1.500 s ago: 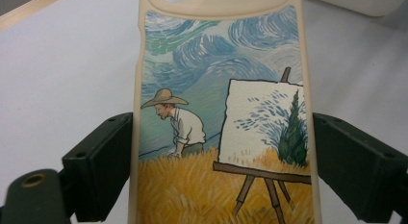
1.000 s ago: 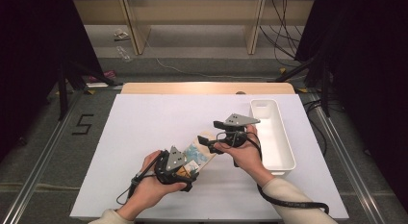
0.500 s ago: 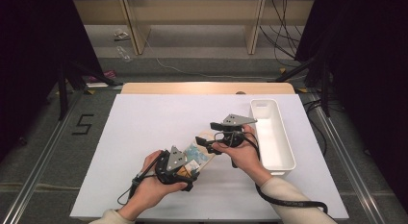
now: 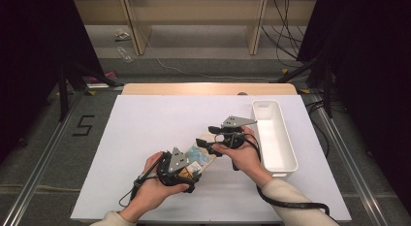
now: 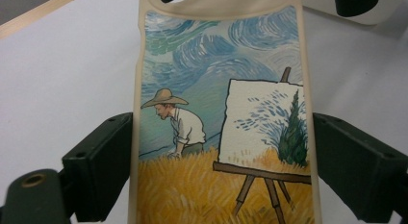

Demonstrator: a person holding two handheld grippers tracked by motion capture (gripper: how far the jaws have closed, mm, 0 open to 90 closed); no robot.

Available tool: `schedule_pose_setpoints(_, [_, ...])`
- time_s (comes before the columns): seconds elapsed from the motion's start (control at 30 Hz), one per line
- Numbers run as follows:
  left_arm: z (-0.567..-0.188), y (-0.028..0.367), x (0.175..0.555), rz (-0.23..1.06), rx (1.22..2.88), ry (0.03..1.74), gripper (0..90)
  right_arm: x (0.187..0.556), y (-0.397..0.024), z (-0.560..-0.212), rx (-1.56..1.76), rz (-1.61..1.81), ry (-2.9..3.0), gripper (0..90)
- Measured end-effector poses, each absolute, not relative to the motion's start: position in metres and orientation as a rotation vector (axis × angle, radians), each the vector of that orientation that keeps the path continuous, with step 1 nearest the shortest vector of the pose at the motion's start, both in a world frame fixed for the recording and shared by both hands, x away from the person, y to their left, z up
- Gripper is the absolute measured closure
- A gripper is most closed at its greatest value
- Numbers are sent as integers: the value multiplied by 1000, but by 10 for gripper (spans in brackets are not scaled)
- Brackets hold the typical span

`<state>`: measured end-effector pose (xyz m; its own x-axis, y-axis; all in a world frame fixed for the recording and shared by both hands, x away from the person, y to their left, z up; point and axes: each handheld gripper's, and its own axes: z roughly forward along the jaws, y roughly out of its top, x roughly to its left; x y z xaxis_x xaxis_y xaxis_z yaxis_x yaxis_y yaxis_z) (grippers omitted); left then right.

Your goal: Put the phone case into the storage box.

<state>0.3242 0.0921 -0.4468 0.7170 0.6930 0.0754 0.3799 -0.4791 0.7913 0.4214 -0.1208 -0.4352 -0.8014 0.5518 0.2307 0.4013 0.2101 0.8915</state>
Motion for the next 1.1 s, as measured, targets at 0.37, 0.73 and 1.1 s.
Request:
schedule_pose_setpoints(0.37, [-446, 92, 325, 504, 2115, 812, 111, 421, -120, -436, 955, 1678, 2359, 418])
schedule_pose_setpoints(0.73, [-447, 92, 324, 501, 2117, 814, 111, 423, -122, -436, 995, 1705, 2360, 492])
schedule_pose_setpoints(1.1, [-450, 91, 325, 501, 2134, 813, 111, 426, -128, -429, 1016, 1872, 2344, 690])
